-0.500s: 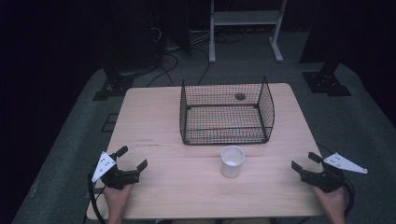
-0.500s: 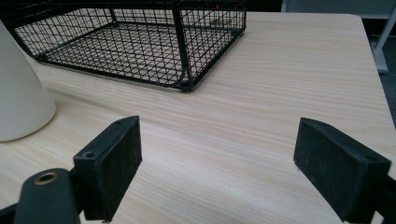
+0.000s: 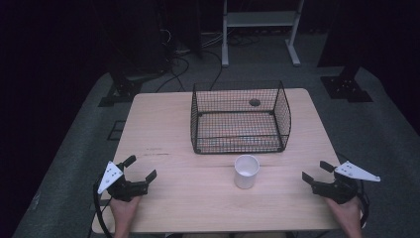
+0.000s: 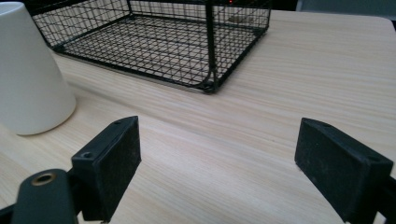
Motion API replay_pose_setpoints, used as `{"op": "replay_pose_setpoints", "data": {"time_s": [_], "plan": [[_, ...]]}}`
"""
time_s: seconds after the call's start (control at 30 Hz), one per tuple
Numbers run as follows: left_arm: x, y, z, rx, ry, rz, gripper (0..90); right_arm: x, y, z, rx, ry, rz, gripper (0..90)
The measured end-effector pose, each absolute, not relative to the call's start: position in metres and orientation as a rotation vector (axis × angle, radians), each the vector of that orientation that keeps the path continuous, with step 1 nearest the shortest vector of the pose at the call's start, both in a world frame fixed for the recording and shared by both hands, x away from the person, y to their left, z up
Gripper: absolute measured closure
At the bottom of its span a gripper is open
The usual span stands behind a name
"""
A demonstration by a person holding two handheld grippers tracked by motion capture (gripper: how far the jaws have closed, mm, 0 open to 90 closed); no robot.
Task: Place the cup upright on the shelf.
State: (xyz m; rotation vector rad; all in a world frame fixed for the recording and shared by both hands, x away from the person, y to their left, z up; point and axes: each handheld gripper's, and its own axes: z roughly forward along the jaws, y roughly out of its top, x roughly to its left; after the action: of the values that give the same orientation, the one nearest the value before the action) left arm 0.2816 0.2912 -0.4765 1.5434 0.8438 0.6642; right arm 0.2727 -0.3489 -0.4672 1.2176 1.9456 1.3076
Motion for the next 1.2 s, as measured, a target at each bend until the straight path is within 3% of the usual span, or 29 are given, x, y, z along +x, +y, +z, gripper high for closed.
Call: {"op": "replay_pose_setpoints", "data": {"time_s": [1.2], "plan": [[0.281, 0.291, -0.476, 1.538, 0.843, 0.664, 0.0, 0.283, -0.283, -0.448, 0.982, 2.170, 1.424, 10.2]]}}
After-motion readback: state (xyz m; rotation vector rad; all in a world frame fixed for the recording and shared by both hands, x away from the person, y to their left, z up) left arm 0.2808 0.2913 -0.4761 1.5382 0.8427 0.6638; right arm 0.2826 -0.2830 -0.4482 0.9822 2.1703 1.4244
